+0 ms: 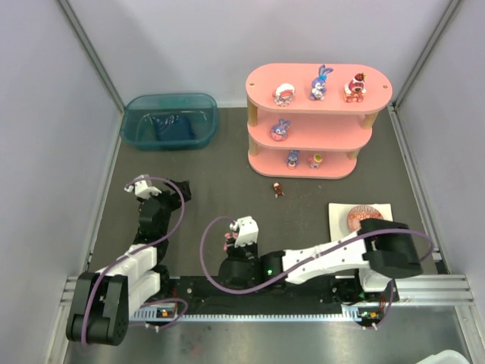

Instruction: Place and organize the plastic toys onto the shelf

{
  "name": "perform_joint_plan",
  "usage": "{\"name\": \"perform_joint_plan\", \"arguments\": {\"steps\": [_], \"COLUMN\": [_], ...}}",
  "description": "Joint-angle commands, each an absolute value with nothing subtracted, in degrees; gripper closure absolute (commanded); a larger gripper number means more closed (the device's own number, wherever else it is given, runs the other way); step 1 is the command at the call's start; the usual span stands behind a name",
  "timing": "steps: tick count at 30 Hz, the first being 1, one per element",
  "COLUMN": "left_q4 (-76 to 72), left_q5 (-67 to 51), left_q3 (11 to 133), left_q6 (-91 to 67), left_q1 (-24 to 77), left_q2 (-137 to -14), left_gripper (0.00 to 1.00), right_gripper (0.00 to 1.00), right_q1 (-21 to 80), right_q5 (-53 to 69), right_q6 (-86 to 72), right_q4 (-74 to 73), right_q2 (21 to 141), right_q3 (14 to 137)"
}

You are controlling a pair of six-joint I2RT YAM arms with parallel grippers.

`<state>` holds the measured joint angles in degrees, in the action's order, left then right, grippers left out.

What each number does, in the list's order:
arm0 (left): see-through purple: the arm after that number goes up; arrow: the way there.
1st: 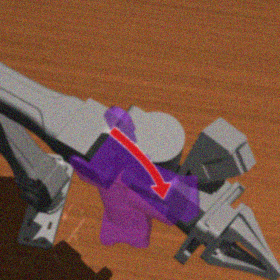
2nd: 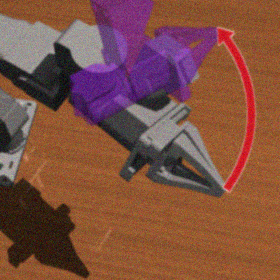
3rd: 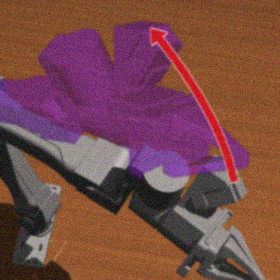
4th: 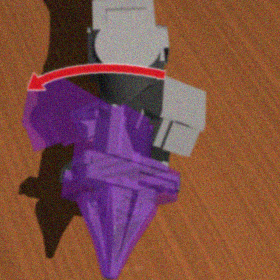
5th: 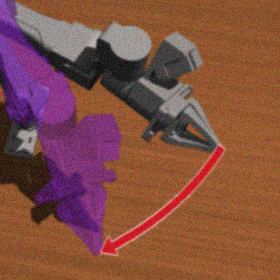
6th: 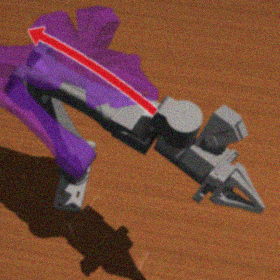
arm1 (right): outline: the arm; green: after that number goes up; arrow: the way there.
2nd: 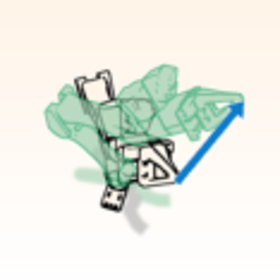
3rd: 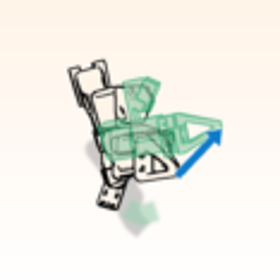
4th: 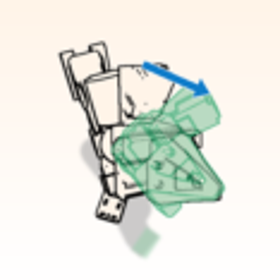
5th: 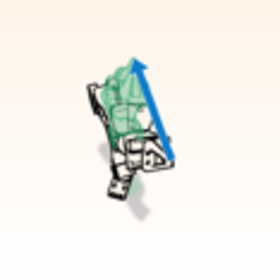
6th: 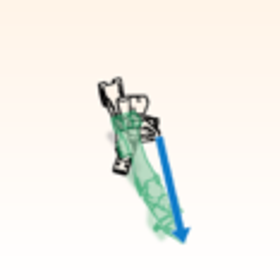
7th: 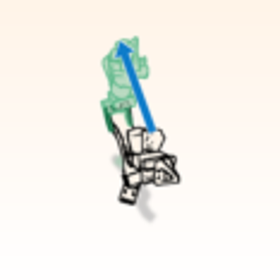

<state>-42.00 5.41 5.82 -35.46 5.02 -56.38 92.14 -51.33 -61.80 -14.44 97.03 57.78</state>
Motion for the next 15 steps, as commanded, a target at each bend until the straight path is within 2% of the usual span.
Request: {"name": "perform_joint_plan", "arguments": {"steps": [1, 8, 15], "left_q4": [-44.6, -44.6, -44.6], "left_q5": [5.5, 5.6, 5.7], "left_q3": [6.2, 6.2, 6.3], "left_q6": [-35.3, -35.3, -35.3], "left_q1": [4.9, 4.8, 4.8], "left_q2": [-55.7, -55.6, -55.8], "left_gripper": [0.02, 0.02, 0.02], "right_gripper": [1.0, 1.0, 1.0], "right_q1": [92.4, 86.2, 73.3], "right_q5": [-55.2, -51.2, -48.3], "right_q6": [-52.5, -43.0, -29.5], "right_q4": [-14.0, -13.0, -12.7], "right_q2": [88.3, 73.9, 49.0], "right_q3": [55.9, 47.1, 36.0]}}
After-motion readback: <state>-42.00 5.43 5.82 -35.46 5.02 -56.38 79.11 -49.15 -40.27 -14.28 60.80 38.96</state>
